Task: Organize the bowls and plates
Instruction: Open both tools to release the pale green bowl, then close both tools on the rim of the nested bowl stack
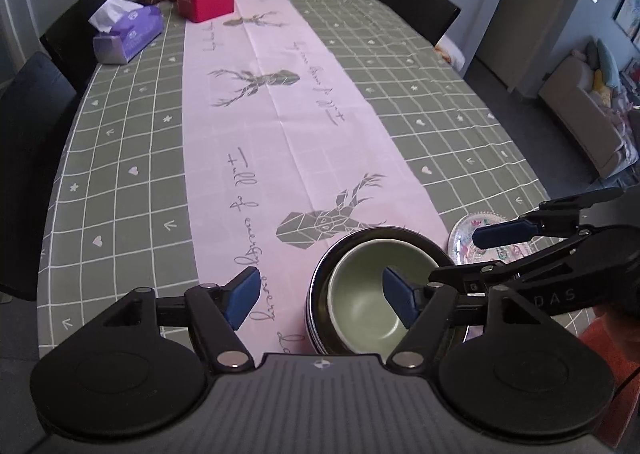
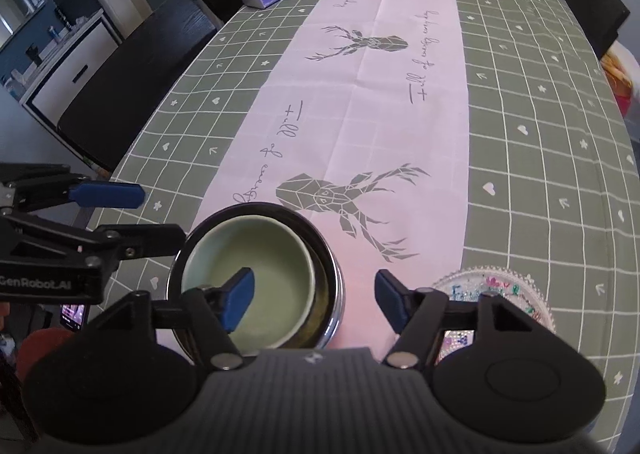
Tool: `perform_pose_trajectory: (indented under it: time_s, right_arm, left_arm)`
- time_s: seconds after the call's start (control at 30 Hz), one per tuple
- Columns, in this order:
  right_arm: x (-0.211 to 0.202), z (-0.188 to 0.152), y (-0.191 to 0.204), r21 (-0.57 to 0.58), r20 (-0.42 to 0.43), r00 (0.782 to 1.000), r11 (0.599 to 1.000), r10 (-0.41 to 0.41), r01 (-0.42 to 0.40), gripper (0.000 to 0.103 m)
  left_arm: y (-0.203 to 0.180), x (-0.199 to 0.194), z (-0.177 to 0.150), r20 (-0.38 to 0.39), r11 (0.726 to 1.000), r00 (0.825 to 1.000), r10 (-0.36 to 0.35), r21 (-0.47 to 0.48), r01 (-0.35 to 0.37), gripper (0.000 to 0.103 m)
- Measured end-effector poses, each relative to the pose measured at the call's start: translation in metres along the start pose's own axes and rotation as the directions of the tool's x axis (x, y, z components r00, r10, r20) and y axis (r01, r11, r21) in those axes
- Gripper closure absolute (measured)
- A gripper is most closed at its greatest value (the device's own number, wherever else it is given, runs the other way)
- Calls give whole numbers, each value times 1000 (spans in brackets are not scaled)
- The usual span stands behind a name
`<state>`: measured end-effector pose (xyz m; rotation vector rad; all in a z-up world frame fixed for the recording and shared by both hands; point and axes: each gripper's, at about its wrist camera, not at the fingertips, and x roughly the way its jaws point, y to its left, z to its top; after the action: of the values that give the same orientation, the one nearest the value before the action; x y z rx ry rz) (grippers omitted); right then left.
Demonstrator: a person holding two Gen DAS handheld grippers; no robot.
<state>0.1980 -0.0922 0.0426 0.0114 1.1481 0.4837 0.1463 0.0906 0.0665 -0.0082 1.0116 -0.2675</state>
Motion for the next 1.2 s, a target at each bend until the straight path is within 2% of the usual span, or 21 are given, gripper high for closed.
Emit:
perform_pose_trajectory:
  time_s: [0.17,0.3,0.4,0.53,0.67,0.73,0.83,1.03,1.13,1.2]
  right_arm:
    - [10,-11,-12,69,-25,999,997,36,-34,33]
    - [18,-21,-22,131,-31,997,989,70,-65,33]
    - [24,-26,-30,192,-31,994,977,103,-95,32]
    - [32,-33,-35,234,-44,991,965,129,-115,30]
    - [39,-38,-37,265,-48,986,954,159,-141,30]
    - [41,-40,-39,289,-38,983,944,178,-160,30]
    - [42,-44,-39,321,-17,981,930,194,-179,28]
    - [48,-50,-41,343,-15,979,921,202,-184,22]
    - [53,-51,-43,360,-21,979,915,204,-183,21]
    - [54,-51,-42,355,-20,980,918,196,-176,21]
  left_arm:
    - [7,3,-14,59,999,998,-15,-36,17,17]
    - [21,12,-27,34,986,998,-56,-155,60,17]
    - [32,22,-41,4,959,997,-72,-273,71,19]
    - [39,31,-59,8,933,994,-108,-345,104,21]
    - [46,34,-73,79,878,984,-159,-444,178,21]
    - [47,36,-78,109,856,981,-159,-481,192,23]
    - [43,40,-82,114,859,986,-124,-485,164,27]
    - [33,46,-87,124,863,988,-91,-485,141,23]
    - [30,55,-89,118,863,986,-116,-479,159,16]
    - [29,60,-88,104,866,985,-141,-470,173,16]
